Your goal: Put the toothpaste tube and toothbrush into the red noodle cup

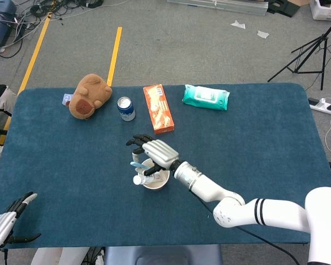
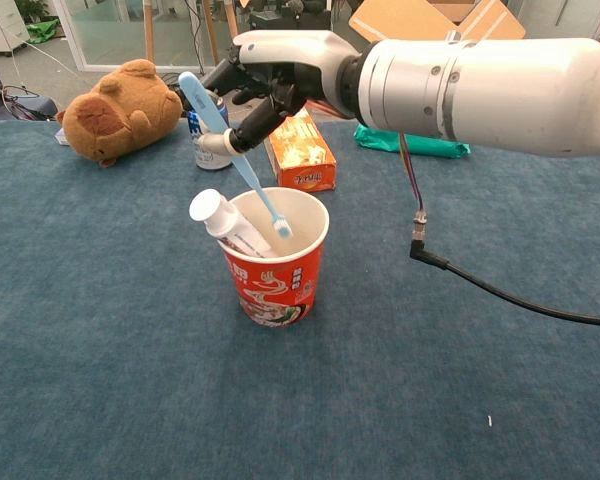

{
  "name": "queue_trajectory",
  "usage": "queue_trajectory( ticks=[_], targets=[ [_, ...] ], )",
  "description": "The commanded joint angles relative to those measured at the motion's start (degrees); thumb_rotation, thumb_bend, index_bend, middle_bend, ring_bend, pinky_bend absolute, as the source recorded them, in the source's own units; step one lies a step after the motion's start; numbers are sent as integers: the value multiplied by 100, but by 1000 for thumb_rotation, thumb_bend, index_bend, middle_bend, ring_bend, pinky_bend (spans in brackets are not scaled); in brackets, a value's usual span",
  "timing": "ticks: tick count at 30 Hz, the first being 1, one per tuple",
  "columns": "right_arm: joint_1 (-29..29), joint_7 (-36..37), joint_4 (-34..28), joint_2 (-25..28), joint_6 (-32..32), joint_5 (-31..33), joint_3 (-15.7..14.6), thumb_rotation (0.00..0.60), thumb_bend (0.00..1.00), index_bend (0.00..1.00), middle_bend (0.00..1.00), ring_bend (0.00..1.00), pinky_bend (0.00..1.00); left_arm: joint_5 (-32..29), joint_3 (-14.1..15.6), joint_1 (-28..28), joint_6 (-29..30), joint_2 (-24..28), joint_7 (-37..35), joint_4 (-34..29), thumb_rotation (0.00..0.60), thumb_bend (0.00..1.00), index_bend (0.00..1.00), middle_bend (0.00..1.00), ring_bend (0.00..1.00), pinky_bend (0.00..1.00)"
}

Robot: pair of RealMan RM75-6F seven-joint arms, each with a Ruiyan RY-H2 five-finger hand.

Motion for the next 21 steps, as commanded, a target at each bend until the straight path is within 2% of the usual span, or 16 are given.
queue_trajectory(
  ticks=[1, 14, 21],
  targets=[
    [-48, 117, 34, 37, -17, -110, -20, 600, 285, 596, 159, 0, 40, 0, 0, -3, -6, 0, 15, -5, 600, 0, 0, 0, 0, 0],
    [-195, 444, 68, 140, 15, -353, -90, 600, 212, 412, 130, 0, 40, -12, -6, -8, -27, 1, 52, -33, 600, 0, 0, 0, 0, 0],
    [-422, 533, -208, 435, 264, -505, -99, 600, 202, 372, 129, 0, 40, -16, -26, -13, -1, 23, 61, -67, 600, 0, 0, 0, 0, 0]
  ],
)
